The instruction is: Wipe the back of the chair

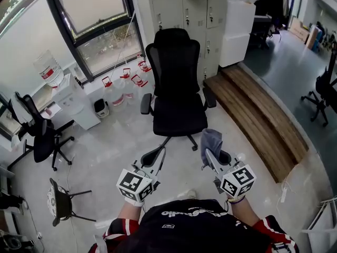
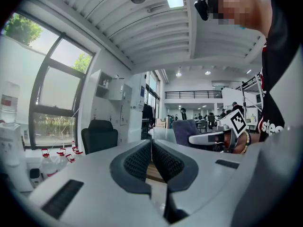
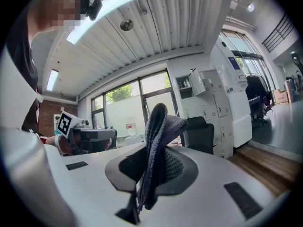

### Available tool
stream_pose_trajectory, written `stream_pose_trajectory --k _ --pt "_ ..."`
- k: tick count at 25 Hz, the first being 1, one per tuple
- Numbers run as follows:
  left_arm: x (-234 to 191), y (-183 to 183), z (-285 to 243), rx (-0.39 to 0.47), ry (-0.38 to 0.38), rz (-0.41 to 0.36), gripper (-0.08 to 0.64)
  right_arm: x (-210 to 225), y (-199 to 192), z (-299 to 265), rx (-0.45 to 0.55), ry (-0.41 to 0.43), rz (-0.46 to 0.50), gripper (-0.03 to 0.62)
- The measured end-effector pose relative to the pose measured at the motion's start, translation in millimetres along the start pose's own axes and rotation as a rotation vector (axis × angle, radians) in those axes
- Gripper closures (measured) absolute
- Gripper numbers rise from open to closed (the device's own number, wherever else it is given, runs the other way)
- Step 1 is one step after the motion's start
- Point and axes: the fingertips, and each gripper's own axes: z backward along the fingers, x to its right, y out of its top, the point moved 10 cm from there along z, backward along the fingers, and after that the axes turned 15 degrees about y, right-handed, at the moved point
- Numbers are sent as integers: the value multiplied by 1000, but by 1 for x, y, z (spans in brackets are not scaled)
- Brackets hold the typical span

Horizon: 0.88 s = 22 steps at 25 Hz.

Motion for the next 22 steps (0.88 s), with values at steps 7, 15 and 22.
stream_pose_trajectory --k 7,15,22 --pt "1 7 -46 -13 58 -18 534 58 6 -9 2 33 -31 531" --pt "-42 -6 -88 -58 79 30 534 98 5 -61 -29 47 -53 531" --pt "-120 -5 -154 -47 45 67 535 138 21 -141 -65 12 -36 531"
